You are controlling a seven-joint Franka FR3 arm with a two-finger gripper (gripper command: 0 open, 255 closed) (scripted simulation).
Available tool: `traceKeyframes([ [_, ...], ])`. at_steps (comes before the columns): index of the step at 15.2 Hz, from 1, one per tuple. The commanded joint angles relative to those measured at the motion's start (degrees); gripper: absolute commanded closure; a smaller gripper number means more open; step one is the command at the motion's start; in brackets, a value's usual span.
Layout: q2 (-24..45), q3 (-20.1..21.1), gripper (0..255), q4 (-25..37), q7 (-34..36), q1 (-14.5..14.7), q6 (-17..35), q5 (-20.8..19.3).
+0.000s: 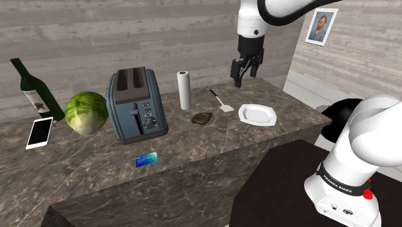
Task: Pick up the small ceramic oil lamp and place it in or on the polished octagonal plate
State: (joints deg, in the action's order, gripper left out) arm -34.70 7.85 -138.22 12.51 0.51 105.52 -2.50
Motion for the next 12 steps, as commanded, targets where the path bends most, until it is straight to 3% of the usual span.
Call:
traceKeyframes([
  [1, 4.4, 1.5, 0, 1.3, 1.6, -0.2, 2.9, -0.6],
  [7, 17.7, 5.8, 0, 6.1, 7.6, -0.9, 10.1, -4.3],
  [12, 29.4, 8.6, 0, 12.3, 13.4, -1.3, 13.9, -9.6],
])
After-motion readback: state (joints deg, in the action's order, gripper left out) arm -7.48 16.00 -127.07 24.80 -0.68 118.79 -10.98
